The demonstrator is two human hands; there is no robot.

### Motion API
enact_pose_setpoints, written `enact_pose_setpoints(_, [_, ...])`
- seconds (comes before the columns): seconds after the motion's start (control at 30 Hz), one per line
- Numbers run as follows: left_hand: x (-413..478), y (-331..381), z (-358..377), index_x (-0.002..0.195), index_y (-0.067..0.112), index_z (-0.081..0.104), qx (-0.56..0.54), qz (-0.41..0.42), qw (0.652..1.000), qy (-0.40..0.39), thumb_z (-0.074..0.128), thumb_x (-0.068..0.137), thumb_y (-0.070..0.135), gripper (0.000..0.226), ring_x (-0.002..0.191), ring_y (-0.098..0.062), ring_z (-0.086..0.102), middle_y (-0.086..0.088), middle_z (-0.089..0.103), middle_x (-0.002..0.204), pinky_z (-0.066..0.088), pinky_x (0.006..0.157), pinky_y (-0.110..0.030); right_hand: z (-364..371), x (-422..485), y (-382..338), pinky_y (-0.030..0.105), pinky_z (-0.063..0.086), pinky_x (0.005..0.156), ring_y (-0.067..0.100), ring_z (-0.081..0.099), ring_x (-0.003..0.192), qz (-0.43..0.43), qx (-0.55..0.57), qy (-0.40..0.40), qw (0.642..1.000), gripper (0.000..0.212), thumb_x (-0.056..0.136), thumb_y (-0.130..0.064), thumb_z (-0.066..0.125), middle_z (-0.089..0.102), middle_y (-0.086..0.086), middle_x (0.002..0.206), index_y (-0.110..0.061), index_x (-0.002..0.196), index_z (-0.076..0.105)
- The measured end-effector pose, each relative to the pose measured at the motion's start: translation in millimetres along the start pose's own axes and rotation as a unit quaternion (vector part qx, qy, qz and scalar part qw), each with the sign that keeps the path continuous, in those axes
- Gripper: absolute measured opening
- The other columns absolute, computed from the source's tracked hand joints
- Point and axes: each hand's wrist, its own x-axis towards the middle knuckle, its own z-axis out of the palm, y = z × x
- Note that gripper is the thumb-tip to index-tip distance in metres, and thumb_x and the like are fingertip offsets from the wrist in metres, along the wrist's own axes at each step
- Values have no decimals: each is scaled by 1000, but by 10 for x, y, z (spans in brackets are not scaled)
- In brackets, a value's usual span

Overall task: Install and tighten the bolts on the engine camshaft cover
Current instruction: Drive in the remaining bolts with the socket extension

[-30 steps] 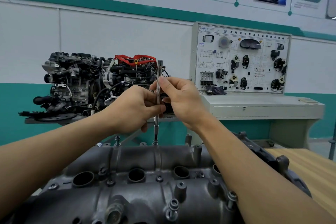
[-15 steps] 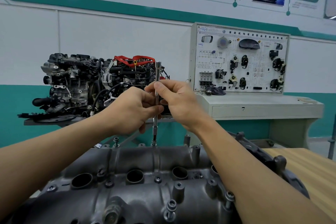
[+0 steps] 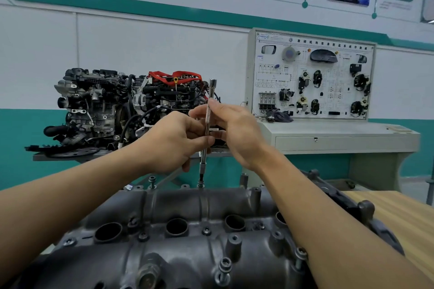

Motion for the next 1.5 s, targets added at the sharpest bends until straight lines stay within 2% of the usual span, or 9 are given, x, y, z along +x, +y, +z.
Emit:
enact_pose_setpoints(0.23, [2,-2,-19,78,7,71,3,4,1000,-1,67,96,21,22,37,-15,57,1,59,51,43,39,-21,4,-5,18,30,59,66,18,71,75,-51,-7,27,998,18,95,-18,65,76,7,82,-11,84,77])
enact_pose_setpoints(0.37, [6,1,-17,85,-1,70,1,8,1000,-5,67,96,22,25,37,-16,56,-13,59,58,44,39,-23,18,13,53,19,52,57,9,67,62,-71,0,85,994,17,81,-16,80,73,-2,67,-19,65,73])
enact_pose_setpoints(0.47, [10,-3,-17,89,-3,71,-8,12,1000,-10,67,96,21,25,37,-16,55,-27,64,70,45,39,-24,10,6,55,16,52,58,9,69,67,-52,8,49,997,13,87,-22,75,74,1,74,-12,78,73])
enact_pose_setpoints(0.63, [24,-28,-16,71,11,67,-4,10,1000,-6,67,95,21,26,36,-16,57,4,55,46,43,38,-22,-46,-19,10,17,53,66,12,71,78,-26,39,-48,998,25,102,-14,52,74,8,89,0,101,73])
enact_pose_setpoints(0.8, [21,-32,-25,80,8,71,-17,16,1000,-8,67,95,21,21,37,-15,56,4,56,50,47,39,-25,-18,-10,19,20,55,66,12,71,71,-57,-22,26,998,10,90,-13,70,75,3,77,-11,81,75])
enact_pose_setpoints(0.9, [22,-22,-22,88,5,73,-20,18,1000,-12,67,96,21,19,36,-14,54,2,57,53,46,39,-24,-15,-4,52,24,53,59,12,64,61,-56,-15,75,995,23,79,-18,82,69,-1,65,-22,62,67])
enact_pose_setpoints(1.13, [3,-13,-38,67,12,66,-9,12,1000,-9,67,95,24,30,36,-16,56,6,49,44,48,38,-26,-25,-22,3,19,53,63,9,69,81,-12,-7,-33,999,31,103,-27,49,75,1,90,-17,89,76])
enact_pose_setpoints(1.37, [12,-19,-36,86,4,72,-7,15,1000,-12,66,96,23,23,36,-14,55,7,53,45,46,38,-24,10,-6,28,31,58,73,17,70,71,-42,-3,86,995,12,83,-13,77,75,11,80,-2,81,74])
enact_pose_setpoints(1.5, [-2,-7,-41,80,12,74,-7,16,1000,-19,67,96,22,20,37,-15,55,7,54,45,50,39,-26,29,-19,27,30,57,71,17,70,74,-38,-9,74,996,18,89,-22,72,75,9,80,-7,79,75])
